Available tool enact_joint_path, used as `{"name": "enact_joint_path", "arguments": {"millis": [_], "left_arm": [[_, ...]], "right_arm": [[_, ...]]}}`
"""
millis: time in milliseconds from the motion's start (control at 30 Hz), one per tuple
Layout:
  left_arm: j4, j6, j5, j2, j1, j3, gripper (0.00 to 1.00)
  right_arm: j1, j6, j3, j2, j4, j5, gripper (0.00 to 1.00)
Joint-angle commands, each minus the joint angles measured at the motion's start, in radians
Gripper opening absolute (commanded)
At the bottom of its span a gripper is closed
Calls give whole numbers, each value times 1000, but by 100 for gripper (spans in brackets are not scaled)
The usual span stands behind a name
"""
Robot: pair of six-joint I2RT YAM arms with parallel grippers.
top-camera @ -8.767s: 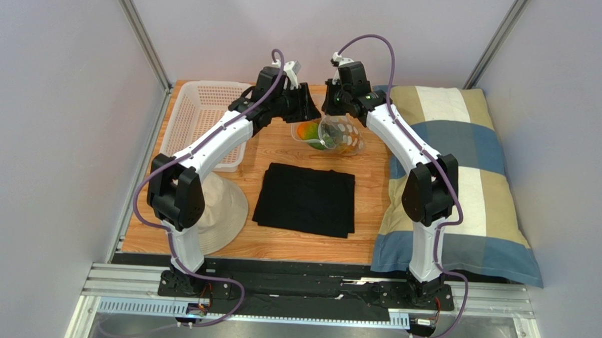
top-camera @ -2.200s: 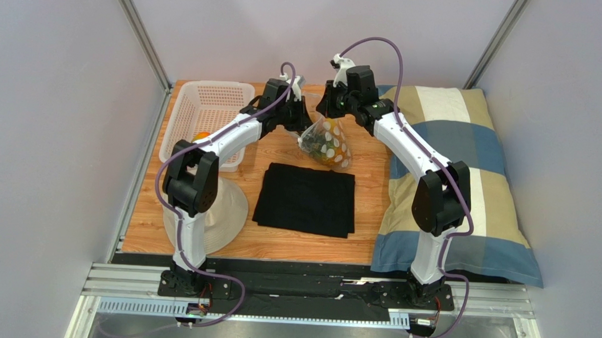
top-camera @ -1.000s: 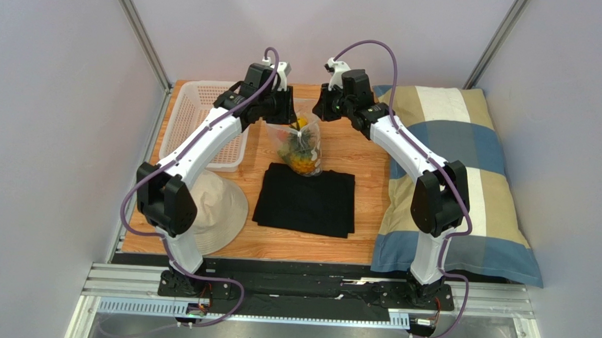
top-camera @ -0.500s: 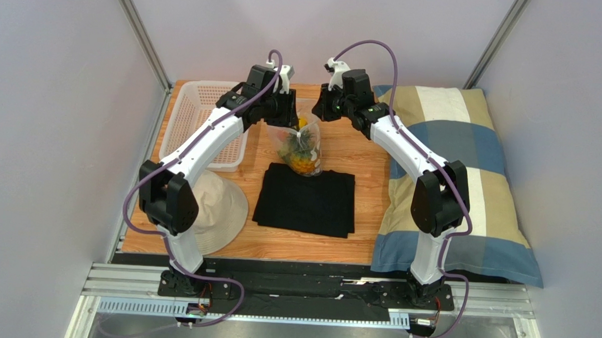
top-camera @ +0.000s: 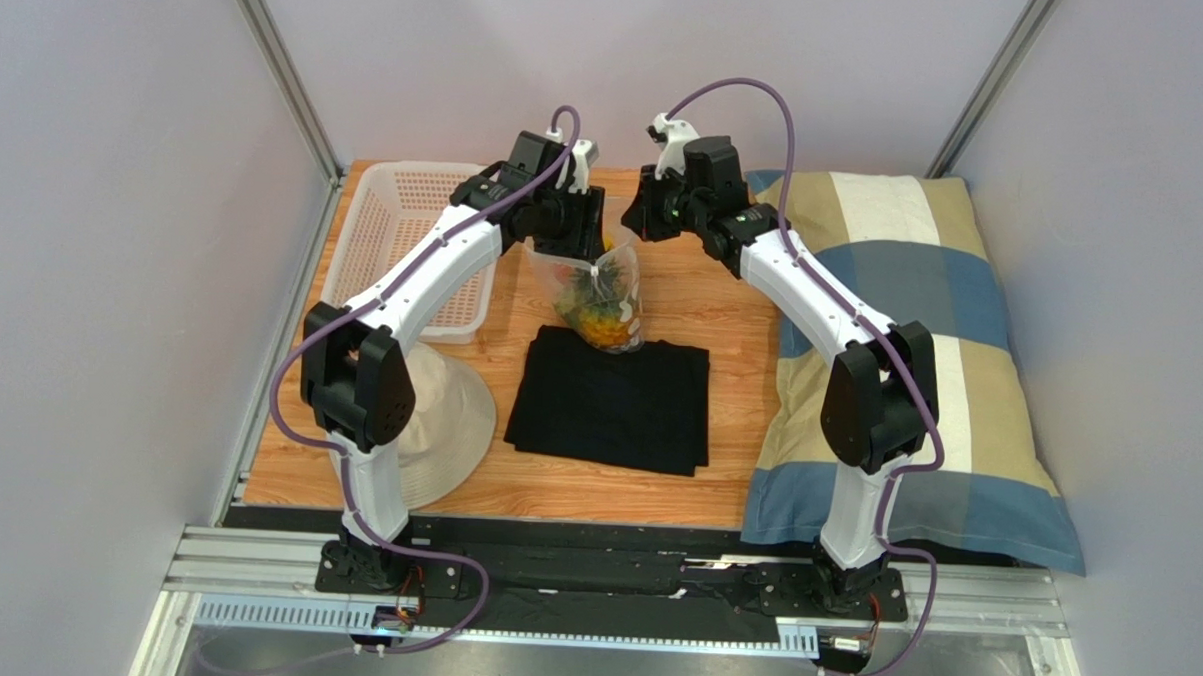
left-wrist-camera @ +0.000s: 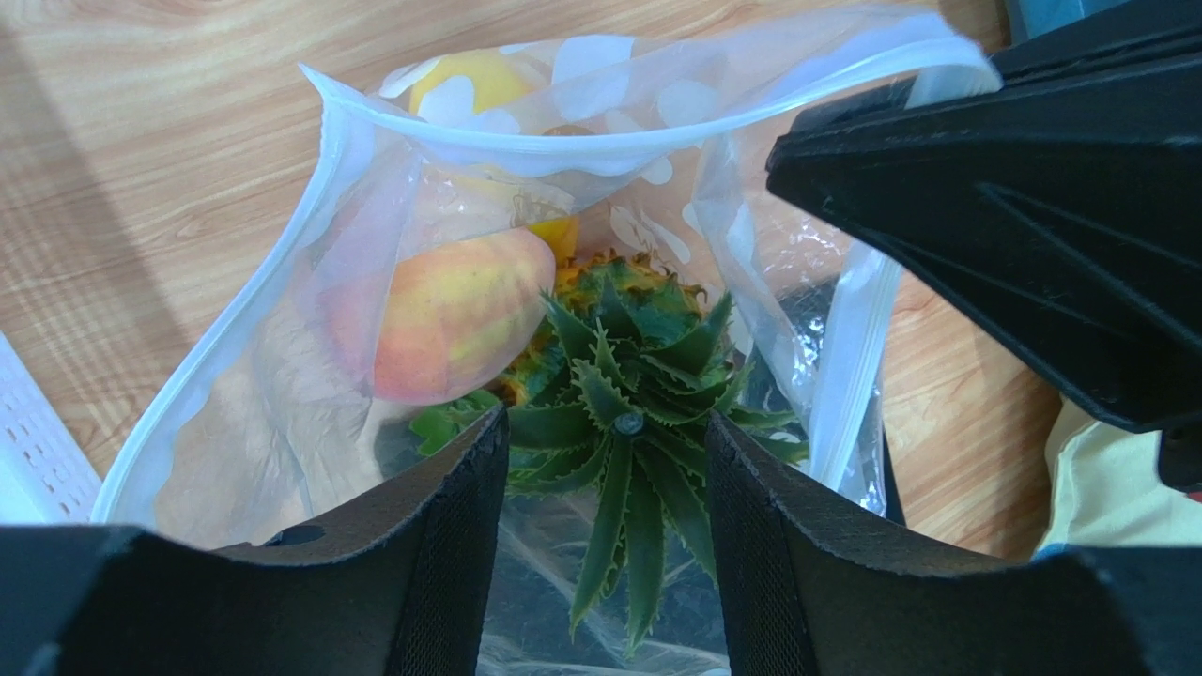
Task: Open the zip-top bag and remove the fake food
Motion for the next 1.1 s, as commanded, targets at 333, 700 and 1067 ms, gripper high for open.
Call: {"name": "enact_joint_path", "arguments": {"millis": [333,700,1067], "left_arm": [[-55,92,-118,-94,-13,-21,54],[104,-24,197,112,22,62,57],[296,-64,127,179,43,105,13]], "right_arm": [[3,-28,95,-5,-6,-17,0],[-4,-50,315,67,-95,-51,0],[-35,5,167,58,11,-148,0]]}}
